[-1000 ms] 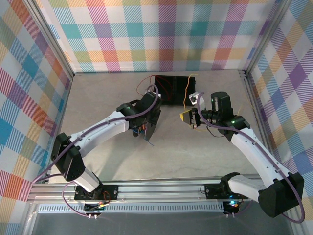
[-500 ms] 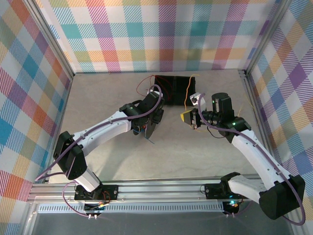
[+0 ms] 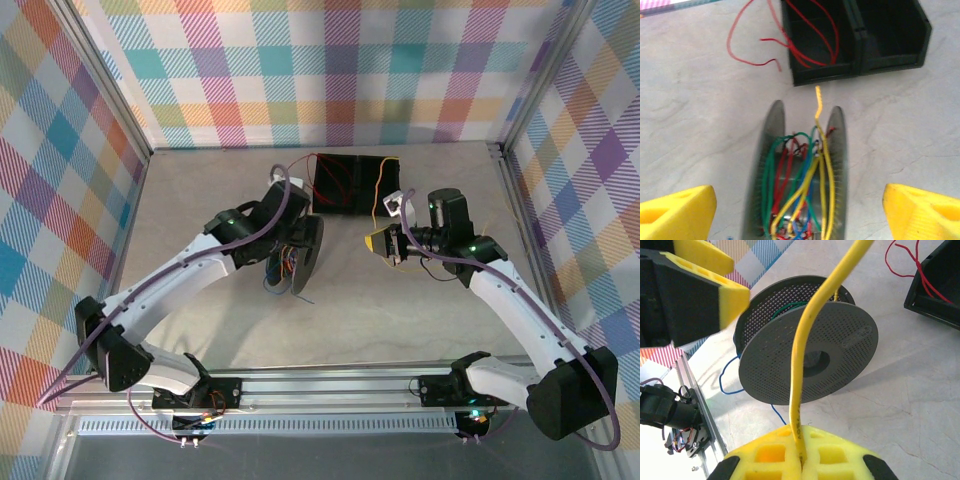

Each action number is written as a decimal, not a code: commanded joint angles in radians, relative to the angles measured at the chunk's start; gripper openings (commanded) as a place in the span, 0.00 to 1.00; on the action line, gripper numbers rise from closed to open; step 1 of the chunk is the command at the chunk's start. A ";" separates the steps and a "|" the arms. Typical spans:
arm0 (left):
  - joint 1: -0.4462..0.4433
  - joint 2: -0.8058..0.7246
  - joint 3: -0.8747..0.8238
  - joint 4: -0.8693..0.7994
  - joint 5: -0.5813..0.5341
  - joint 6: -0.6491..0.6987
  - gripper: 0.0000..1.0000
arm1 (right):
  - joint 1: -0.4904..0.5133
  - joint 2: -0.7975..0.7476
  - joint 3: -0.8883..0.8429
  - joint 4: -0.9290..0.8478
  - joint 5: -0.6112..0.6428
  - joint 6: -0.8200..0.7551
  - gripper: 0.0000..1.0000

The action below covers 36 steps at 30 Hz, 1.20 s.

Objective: Wrap the cables

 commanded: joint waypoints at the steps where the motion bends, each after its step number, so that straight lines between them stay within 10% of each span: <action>1: 0.062 -0.014 -0.021 -0.121 -0.025 -0.037 0.82 | -0.008 0.005 -0.002 0.023 -0.049 0.017 0.00; 6: 0.088 0.032 -0.078 -0.128 0.081 -0.045 0.65 | -0.008 0.014 -0.005 0.026 -0.066 0.026 0.00; 12: 0.088 0.069 -0.130 -0.092 0.096 -0.058 0.15 | -0.002 -0.004 -0.032 0.026 -0.102 0.007 0.00; 16: 0.088 0.075 -0.111 -0.049 0.100 -0.036 0.00 | 0.037 -0.043 -0.075 0.049 -0.113 -0.073 0.00; 36: 0.164 0.424 0.286 0.002 0.173 0.125 0.07 | 0.446 0.047 -0.108 -0.110 0.203 -0.367 0.00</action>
